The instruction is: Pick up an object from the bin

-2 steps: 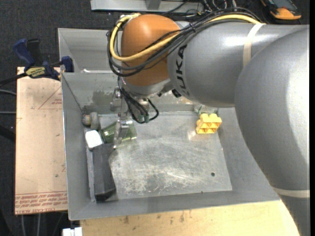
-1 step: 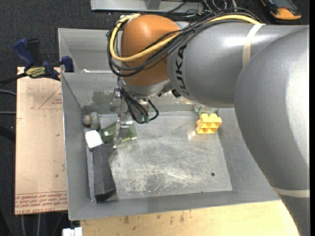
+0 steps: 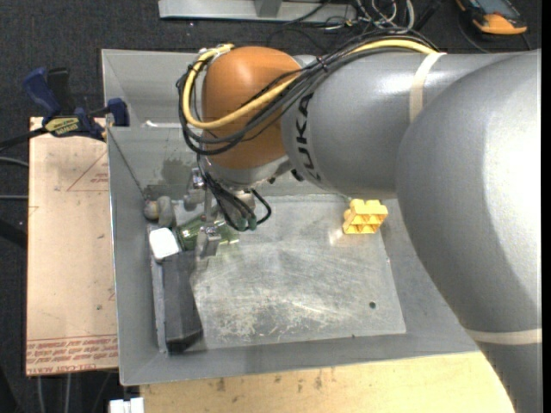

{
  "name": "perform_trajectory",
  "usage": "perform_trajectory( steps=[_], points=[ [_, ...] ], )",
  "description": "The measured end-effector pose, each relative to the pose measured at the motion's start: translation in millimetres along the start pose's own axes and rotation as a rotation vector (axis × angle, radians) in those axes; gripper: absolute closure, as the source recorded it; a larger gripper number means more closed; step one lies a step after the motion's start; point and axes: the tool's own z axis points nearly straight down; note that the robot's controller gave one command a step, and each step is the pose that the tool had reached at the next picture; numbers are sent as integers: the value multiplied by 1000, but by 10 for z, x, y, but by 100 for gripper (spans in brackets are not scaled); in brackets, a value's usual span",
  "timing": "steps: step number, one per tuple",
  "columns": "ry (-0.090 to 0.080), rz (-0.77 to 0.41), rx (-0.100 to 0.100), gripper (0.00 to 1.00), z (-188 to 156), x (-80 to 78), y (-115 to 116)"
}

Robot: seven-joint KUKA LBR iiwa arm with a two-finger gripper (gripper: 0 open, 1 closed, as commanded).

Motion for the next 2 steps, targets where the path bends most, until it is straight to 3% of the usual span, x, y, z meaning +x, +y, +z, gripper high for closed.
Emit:
perform_trajectory(
  steps=[1, 2],
  points=[
    [-14, -177, -4, 100, 735, -492, -558],
    [-14, -177, -4, 100, 735, -492, -558]
  ],
)
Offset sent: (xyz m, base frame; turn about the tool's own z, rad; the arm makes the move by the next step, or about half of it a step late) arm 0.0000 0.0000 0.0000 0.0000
